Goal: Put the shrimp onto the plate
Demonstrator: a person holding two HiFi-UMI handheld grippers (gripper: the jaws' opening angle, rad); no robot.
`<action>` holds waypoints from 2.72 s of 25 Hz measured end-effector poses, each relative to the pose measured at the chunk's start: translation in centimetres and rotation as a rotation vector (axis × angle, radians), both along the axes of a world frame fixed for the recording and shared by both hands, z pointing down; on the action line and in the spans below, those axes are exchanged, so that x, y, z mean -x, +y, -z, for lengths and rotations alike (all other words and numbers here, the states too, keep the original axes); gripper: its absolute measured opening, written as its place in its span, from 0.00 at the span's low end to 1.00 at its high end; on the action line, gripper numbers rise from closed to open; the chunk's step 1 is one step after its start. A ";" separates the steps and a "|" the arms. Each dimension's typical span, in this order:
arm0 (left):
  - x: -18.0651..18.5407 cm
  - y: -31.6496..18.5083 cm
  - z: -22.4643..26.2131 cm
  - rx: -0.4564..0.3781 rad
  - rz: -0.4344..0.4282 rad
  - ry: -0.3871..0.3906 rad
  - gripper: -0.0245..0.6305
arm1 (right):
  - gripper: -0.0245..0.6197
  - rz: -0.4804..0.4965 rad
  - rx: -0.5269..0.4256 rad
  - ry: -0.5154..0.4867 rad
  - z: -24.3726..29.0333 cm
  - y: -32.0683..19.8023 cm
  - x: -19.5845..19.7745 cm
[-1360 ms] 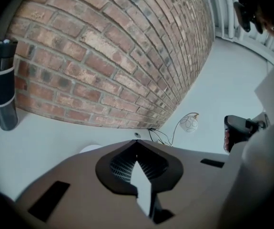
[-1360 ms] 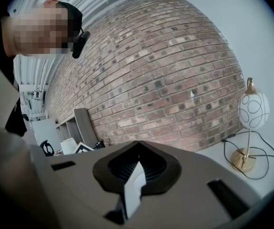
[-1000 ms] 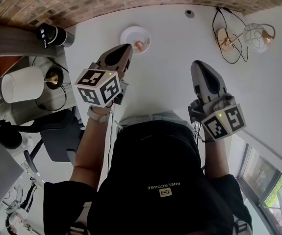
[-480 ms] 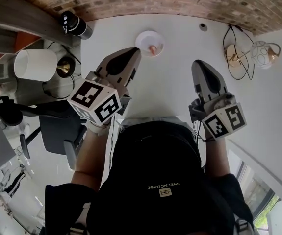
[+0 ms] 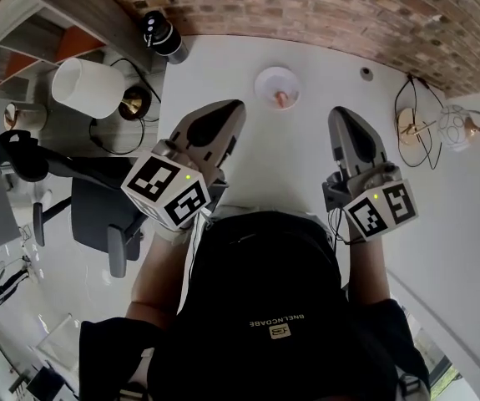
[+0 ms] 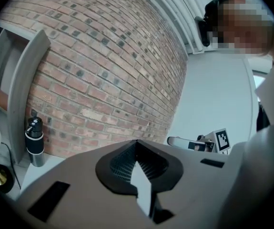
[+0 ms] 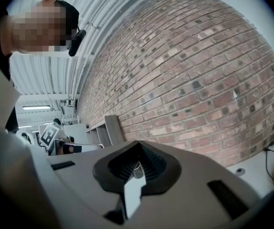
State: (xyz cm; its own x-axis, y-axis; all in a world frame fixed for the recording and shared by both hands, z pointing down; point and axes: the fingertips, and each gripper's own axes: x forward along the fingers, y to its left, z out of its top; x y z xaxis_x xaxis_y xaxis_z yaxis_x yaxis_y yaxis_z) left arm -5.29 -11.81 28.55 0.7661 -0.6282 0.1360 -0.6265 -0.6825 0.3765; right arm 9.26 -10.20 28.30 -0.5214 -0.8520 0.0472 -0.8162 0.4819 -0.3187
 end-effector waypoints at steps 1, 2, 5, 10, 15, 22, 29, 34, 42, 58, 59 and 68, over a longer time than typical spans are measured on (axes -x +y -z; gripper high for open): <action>0.4 0.2 0.1 0.000 0.011 0.002 0.04 | 0.04 0.011 -0.005 0.000 0.1 0.0 0.4; 0.7 0.3 0.2 -0.001 0.023 0.005 0.04 | 0.04 0.022 -0.010 0.001 0.2 0.0 0.8; 1.8 0.6 0.6 -0.005 0.058 0.016 0.04 | 0.04 0.056 -0.021 0.004 0.3 -0.1 1.8; 2.6 1.2 0.9 -0.010 0.090 0.025 0.04 | 0.04 0.091 -0.025 -0.016 0.3 -0.3 2.7; 3.6 1.6 0.6 -0.004 0.121 0.022 0.04 | 0.04 0.114 -0.027 -0.024 0.3 -0.4 3.5; 4.3 1.8 0.2 0.010 0.151 0.029 0.04 | 0.04 0.142 -0.034 -0.001 0.3 0.0 4.3; 4.3 1.9 0.1 0.012 0.160 0.031 0.04 | 0.04 0.140 -0.040 0.022 0.1 0.4 4.2; 4.5 1.8 0.4 0.018 0.167 0.078 0.04 | 0.04 0.124 -0.039 0.011 0.3 0.3 3.6; 4.2 1.7 -0.1 0.079 0.140 0.147 0.04 | 0.04 0.111 -0.030 0.005 0.1 0.5 3.2; 2.2 1.7 -1.0 0.105 0.065 0.137 0.04 | 0.04 0.064 -0.016 0.002 -0.4 0.8 1.5; 2.0 1.7 -1.1 0.108 0.059 0.133 0.04 | 0.04 0.061 -0.015 0.002 -0.5 0.8 1.4; 1.5 1.0 -1.6 0.134 0.043 0.148 0.04 | 0.04 0.053 -0.012 0.004 -0.5 0.3 0.9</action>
State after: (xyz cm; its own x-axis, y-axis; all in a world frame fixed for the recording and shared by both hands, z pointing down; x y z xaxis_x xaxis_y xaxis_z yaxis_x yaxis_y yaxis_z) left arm -6.82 -10.77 30.18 0.7570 -0.6444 0.1085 -0.5847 -0.5938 0.5528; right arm 8.37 -9.86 28.84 -0.5660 -0.8235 0.0397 -0.7906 0.5285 -0.3091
